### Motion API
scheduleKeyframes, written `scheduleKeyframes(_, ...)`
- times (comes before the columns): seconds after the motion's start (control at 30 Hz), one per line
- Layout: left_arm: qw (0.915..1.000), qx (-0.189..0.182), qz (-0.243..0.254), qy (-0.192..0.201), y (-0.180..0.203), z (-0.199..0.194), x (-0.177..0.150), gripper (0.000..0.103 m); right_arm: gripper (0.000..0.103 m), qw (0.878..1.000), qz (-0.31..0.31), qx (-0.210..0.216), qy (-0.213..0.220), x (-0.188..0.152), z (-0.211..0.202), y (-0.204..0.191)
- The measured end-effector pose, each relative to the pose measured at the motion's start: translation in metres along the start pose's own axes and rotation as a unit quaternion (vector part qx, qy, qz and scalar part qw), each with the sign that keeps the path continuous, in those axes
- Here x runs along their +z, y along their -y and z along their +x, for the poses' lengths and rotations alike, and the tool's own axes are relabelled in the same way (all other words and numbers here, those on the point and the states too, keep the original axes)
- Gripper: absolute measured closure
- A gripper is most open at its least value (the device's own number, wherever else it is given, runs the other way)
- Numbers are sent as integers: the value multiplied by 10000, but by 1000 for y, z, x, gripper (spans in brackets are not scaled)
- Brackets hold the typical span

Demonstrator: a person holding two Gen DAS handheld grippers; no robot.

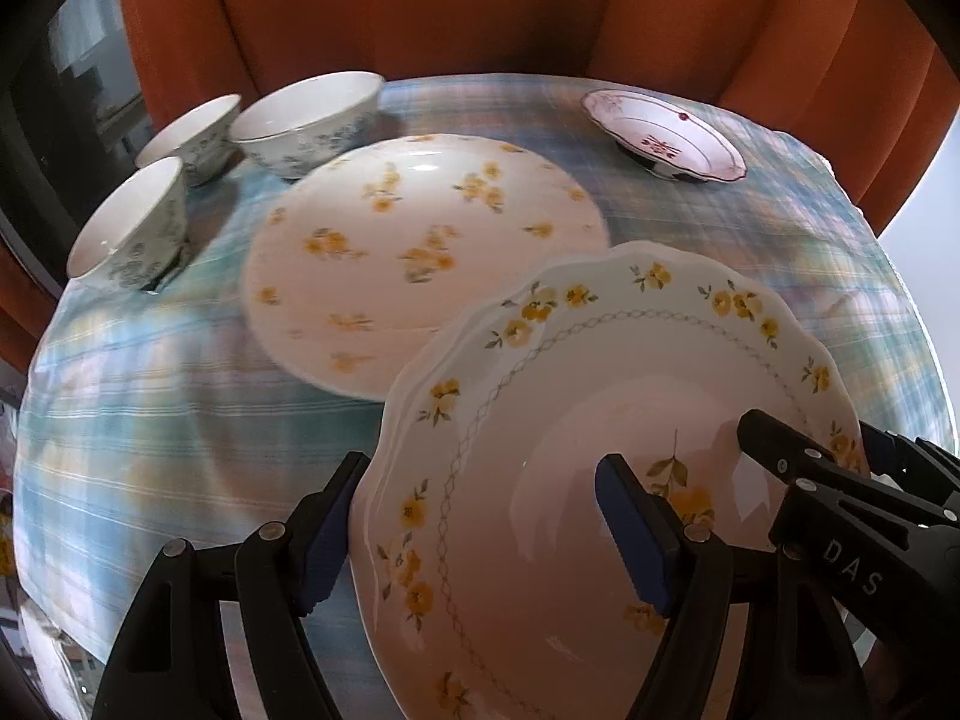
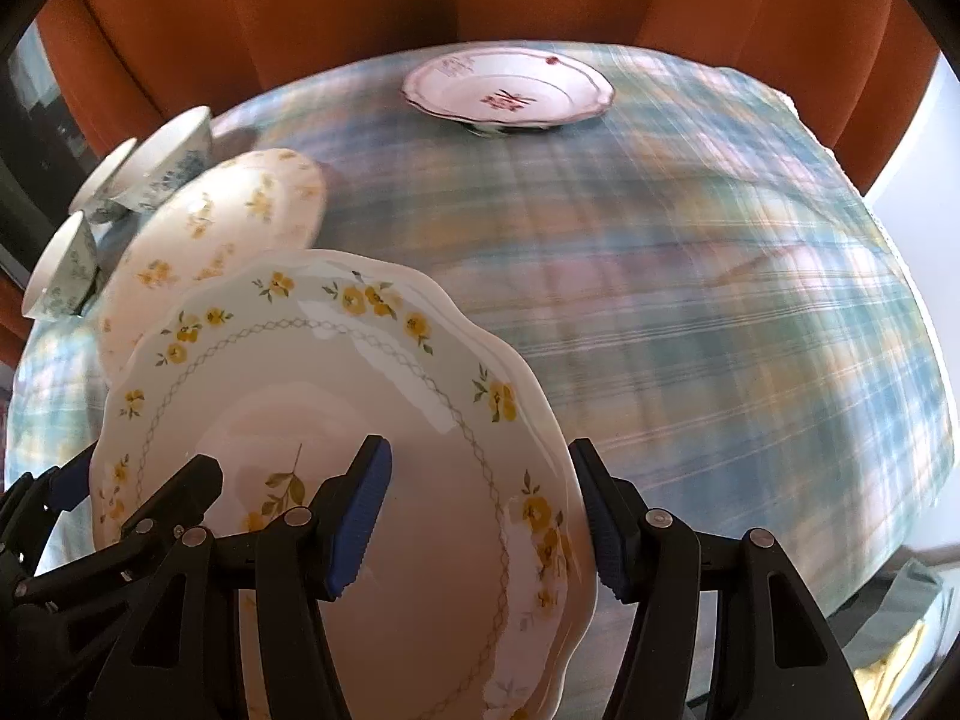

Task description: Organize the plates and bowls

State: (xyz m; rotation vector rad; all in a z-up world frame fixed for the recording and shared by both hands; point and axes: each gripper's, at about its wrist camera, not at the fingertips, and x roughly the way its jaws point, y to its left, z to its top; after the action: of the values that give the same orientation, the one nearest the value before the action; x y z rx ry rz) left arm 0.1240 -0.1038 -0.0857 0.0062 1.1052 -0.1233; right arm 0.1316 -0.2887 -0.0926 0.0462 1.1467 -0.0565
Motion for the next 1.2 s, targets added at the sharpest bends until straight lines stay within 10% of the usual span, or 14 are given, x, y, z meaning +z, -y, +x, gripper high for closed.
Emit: scheduleKeyframes(1.2, 9993, 290, -132, -215, -215, -4, -25, 26, 39, 9994, -194, 275, -50, -22, 13, -238)
